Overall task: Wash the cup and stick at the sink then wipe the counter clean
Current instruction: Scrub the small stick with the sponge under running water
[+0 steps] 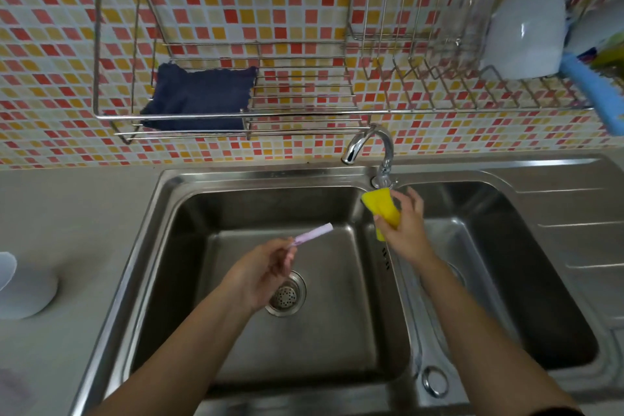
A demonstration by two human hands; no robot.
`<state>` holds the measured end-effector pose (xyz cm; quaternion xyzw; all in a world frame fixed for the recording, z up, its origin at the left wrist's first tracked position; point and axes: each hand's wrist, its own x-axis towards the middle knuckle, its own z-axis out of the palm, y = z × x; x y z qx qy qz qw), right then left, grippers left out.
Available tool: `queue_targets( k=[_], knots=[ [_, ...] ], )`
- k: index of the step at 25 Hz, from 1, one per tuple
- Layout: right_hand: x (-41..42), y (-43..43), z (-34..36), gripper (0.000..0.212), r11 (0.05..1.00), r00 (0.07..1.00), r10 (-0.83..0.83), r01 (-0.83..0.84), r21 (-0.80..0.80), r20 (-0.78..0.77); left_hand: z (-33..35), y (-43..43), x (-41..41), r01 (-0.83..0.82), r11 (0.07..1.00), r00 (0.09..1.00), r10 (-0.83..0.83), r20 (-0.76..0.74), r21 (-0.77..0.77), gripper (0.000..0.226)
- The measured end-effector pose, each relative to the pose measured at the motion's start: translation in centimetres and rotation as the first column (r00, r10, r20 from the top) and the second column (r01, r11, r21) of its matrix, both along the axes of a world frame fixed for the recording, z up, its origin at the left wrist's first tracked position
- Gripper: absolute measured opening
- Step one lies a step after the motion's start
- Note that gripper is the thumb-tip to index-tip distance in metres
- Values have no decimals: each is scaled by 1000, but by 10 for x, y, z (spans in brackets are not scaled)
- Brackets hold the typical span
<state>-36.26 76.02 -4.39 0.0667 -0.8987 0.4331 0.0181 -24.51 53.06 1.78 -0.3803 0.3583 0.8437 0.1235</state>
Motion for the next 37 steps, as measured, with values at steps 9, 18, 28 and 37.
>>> queue_targets(
  k=[9, 18, 28, 37],
  knots=[
    [-36, -13, -21, 67, 987, 988, 153, -151, -47, 27, -14, -13, -11, -69, 989, 997, 75, 37, -128, 14],
    [17, 5, -20, 59, 971, 986, -20, -19, -238, -163, -9, -3, -48, 109, 895, 966, -199, -167, -432, 14],
    [3, -12, 2, 61, 975, 973, -31, -21, -222, -229, 4, 35, -102, 393, 688, 867, -499, -3, -610, 21],
    [-32, -7, -13, 63, 992, 990, 122, -120, 30, -73, 7, 42, -102, 371, 717, 869, -492, -52, -590, 21]
  ],
)
